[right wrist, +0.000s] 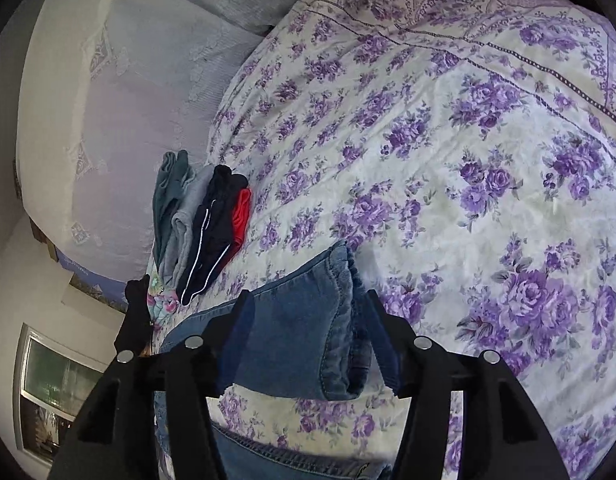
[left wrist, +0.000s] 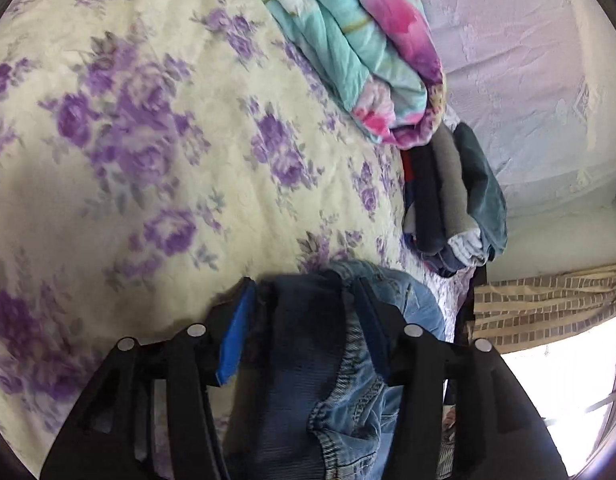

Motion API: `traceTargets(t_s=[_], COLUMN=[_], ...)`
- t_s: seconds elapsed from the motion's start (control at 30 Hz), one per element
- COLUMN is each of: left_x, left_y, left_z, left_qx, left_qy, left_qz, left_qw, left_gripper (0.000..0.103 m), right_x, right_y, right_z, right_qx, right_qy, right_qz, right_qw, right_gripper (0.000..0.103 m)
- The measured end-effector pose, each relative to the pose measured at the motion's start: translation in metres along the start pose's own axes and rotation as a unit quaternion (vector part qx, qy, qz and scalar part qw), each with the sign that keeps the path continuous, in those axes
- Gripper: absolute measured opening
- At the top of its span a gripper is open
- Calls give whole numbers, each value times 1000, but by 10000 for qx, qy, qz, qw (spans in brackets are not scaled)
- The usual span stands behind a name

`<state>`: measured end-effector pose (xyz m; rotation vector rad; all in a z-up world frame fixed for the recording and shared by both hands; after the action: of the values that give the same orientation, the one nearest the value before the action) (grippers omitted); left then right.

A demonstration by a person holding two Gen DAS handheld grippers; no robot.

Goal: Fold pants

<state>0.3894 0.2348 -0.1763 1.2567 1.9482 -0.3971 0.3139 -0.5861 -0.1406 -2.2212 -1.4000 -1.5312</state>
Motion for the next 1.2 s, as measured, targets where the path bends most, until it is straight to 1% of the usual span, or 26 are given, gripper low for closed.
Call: traceTargets(t_s=[0.07, 0.1, 0.17, 0.2, 0.23, 0.27, 0.3, 0.33, 0.4, 0.43, 0.47, 0.5, 0.53, 0.57, 0.63, 0.7, 0.77, 0.83, 0.87, 0.97, 1.07, 1.17, 1.2], left_x=[8, 9, 7, 3, -4, -10, -16, -23, -31, -35, -38, -41, -45, -51, -62, -72, -82, -95, -102, -111, -107, -94, -89], left_y=[6, 6, 2, -3, -8, -10, -10, -7, -2, 0, 2, 2, 0, -3, -10, -18, -24, -34, -40, -63, -99, -140, -151], left_z=[-11, -14, -10, -5, 3, 7, 11, 18, 28, 32, 33, 32, 32, 30, 18, 2, -9, -22, -27, -52, -74, -95, -100], left_qx=[-160, -126, 68, 219, 333, 345, 342, 320, 289, 228, 148, 85, 67, -25, -247, -408, -488, -561, -575, -640, -669, -710, -729], left_qy=[62, 38, -32, -98, -119, -88, -90, -120, -57, -2, 75, 79, 7, -55, -185, -391, -448, -468, -505, -644, -781, -937, -963], left_qz=[55, 117, 311, 457, 659, 829, 957, 1049, 1089, 1113, 1158, 1230, 1241, 1269, 1475, 1580, 1689, 1890, 1972, 2204, 2349, 2341, 2333], left_qw=[9998, 9998, 9995, 9987, 9972, 9959, 9948, 9939, 9936, 9935, 9931, 9923, 9922, 9919, 9886, 9858, 9834, 9793, 9774, 9712, 9665, 9651, 9649], left_gripper=[50, 51, 54, 59, 67, 70, 77, 80, 80, 77, 72, 52, 49, 48, 47, 46, 46, 46, 46, 46, 45, 43, 41], right_x=[-7, -9, -15, -17, -20, -22, -23, -24, -23, -23, -21, -19, -17, -13, 1, 19, 40, 61, 73, 93, 81, 58, 52], right_y=[3, 4, 7, 9, 10, 12, 13, 14, 17, 20, 22, 23, 23, 22, 19, 20, 27, 32, 31, 15, -12, -38, -46], right_z=[7, 10, 20, 26, 35, 42, 50, 58, 76, 82, 87, 92, 93, 94, 90, 78, 58, 39, 28, 2, -21, -44, -51], right_qx=[29, 59, 167, 247, 335, 415, 500, 564, 743, 753, 756, 794, 789, 778, 713, 529, 275, 93, 41, -16, -39, -150, -190], right_qy=[-41, -49, -63, -72, -49, -7, 27, 36, 86, 36, -15, -48, -189, -259, -281, -186, -60, 99, 210, 390, 458, 514, 540], right_qz=[54, 68, 106, 124, 153, 189, 226, 235, 198, 155, 97, 51, -11, -127, -443, -589, -767, -933, -1067, -1430, -1446, -1240, -1194], right_qw=[10000, 9999, 9998, 9996, 9993, 9990, 9985, 9981, 9970, 9970, 9971, 9968, 9967, 9966, 9961, 9967, 9967, 9955, 9941, 9890, 9884, 9908, 9912], right_gripper=[59, 61, 63, 63, 63, 63, 63, 63, 62, 60, 44, 20, 19, 16, 15, 14, 13, 12, 10, 10, 10, 10, 10])
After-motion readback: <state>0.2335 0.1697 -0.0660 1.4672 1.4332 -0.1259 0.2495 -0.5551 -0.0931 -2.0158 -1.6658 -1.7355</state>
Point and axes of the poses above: each gripper's, at about its wrist camera, not at the fingertips, and z roughly the way its jaws point, x to its left, y to its top, the point moved 7 cm from there along z, roughly the way its jaws point, and after that the axes turned 3 degrees about y, right-handed, at the moved point
